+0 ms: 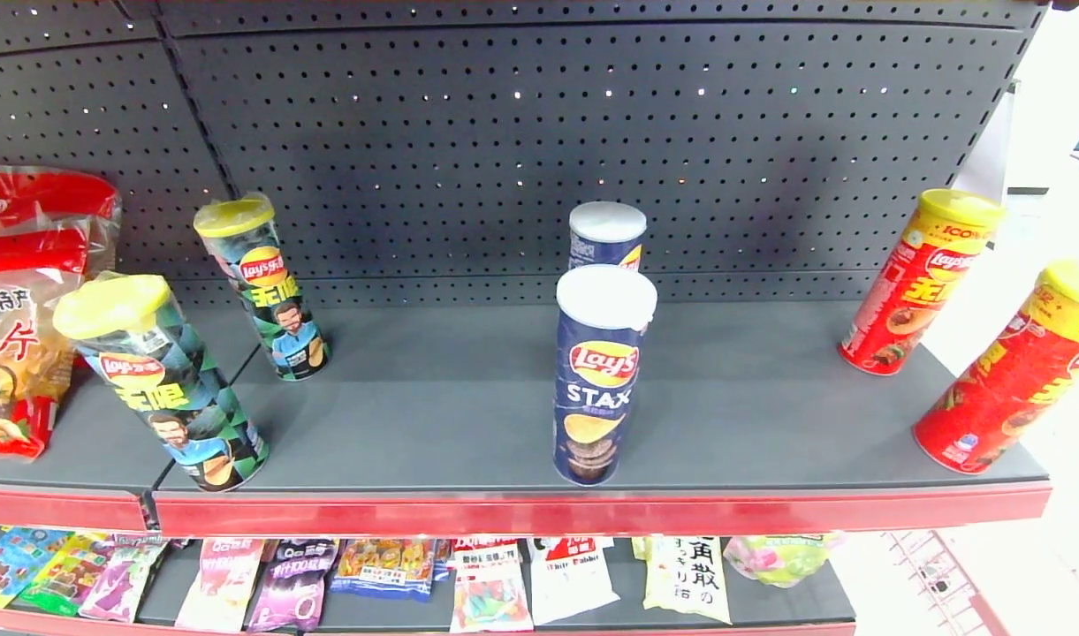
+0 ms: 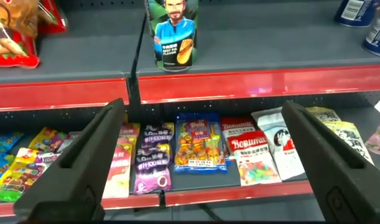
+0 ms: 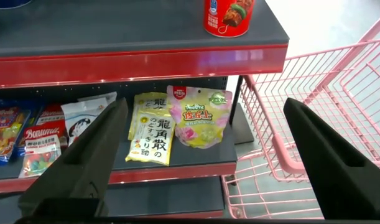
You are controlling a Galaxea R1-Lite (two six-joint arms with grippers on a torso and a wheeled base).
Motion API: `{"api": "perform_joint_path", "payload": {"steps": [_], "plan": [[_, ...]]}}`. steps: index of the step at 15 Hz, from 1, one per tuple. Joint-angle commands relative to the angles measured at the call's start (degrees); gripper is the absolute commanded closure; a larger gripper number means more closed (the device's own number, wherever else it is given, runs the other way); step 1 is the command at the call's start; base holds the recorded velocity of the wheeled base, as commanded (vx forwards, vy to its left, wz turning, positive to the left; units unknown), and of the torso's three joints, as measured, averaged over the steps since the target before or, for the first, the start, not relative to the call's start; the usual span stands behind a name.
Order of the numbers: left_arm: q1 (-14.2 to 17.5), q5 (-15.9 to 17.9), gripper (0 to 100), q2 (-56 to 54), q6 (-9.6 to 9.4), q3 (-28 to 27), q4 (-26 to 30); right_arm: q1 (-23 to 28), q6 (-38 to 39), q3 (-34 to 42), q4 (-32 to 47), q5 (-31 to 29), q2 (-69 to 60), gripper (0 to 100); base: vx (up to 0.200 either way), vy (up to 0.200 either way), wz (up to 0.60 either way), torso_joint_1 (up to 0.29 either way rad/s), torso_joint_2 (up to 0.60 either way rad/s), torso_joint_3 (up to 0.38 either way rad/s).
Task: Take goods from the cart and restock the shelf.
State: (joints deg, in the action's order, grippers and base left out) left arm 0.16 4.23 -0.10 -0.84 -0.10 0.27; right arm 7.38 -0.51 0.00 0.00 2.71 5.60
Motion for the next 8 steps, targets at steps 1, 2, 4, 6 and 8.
{"api": "perform_joint_path", "payload": {"steps": [1,2,4,6,8], "plan": [[0.02,-0.01,0,0.10,0.05,0.01,0.00,0.01,-0.02,0.00,0.00,0.02,0.12,0,0.200,0.000,0.00,-0.007,0.00,0.007],[0.02,-0.01,0,0.10,0.05,0.01,0.00,0.01,-0.02,0.00,-0.09,0.02,0.12,0,0.200,0.000,0.00,-0.022,0.00,0.002],[0.02,-0.01,0,0.10,0.14,0.01,0.00,0.01,-0.02,0.00,0.00,0.02,0.12,0,0.000,0.000,0.00,0.000,0.00,0.000],[0.02,-0.01,0,0.10,0.23,0.01,0.00,0.01,-0.02,0.00,0.00,0.02,0.12,0,0.000,0.000,0.00,0.000,0.00,0.000],[0.02,-0.01,0,0.10,0.23,0.01,0.00,0.01,-0.02,0.00,0.00,0.02,0.12,0,0.000,0.000,0.00,0.000,0.00,0.000]]}}
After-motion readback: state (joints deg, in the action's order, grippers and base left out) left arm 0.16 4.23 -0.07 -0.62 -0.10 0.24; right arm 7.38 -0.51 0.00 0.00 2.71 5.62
